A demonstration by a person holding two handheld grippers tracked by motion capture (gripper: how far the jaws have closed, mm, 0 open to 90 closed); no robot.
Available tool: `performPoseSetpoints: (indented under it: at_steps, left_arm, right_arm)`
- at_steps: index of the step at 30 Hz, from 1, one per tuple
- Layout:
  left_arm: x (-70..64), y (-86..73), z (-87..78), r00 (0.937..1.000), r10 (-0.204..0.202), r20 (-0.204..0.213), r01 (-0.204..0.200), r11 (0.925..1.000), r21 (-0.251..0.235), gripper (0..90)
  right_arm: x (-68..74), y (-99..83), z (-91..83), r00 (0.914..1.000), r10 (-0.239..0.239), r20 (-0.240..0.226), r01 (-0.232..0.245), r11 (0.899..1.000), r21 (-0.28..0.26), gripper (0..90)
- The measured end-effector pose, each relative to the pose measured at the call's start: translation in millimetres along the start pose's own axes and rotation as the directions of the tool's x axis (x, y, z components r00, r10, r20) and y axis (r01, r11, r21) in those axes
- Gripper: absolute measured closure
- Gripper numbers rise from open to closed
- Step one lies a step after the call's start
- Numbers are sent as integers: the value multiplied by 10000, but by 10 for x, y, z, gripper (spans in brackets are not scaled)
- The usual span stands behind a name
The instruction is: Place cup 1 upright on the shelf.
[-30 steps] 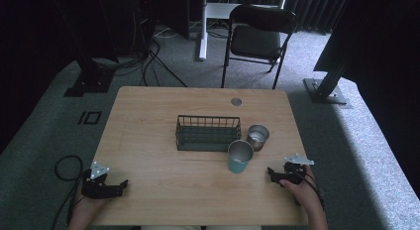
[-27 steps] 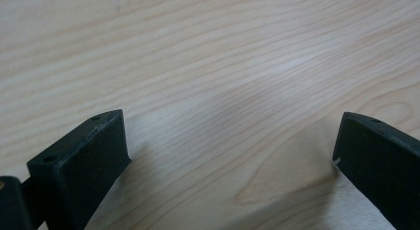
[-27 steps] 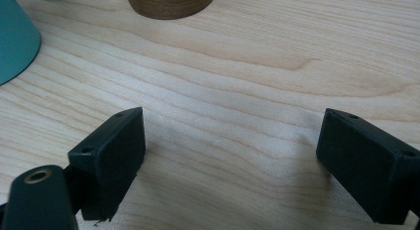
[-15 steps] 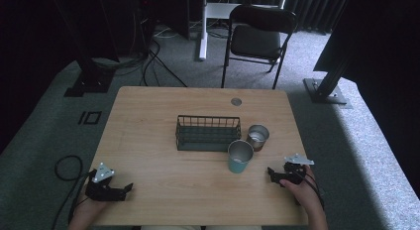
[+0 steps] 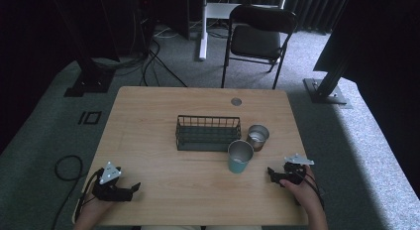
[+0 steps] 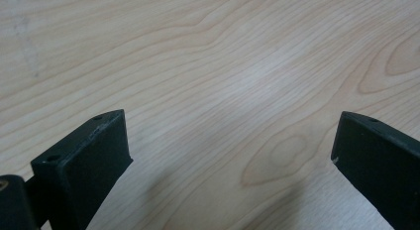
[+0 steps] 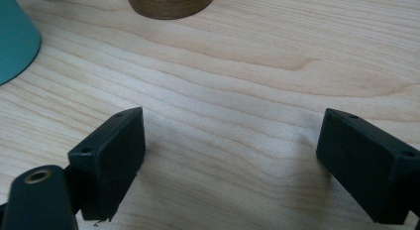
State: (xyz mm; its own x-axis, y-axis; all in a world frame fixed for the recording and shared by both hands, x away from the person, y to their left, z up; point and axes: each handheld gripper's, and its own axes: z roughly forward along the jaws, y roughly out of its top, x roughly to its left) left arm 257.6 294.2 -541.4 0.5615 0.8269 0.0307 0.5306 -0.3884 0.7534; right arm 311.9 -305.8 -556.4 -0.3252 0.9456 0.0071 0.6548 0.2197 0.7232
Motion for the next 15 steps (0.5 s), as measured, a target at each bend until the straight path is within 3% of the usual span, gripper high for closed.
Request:
performPoseSetpoints:
  at_steps: [15]
  left_arm:
    - [-173, 130, 65, 9961, 524, 708, -500, 9981, -350, 22]
  right_arm:
    - [0, 0, 0, 10000, -7, 0, 7, 10000, 1, 113]
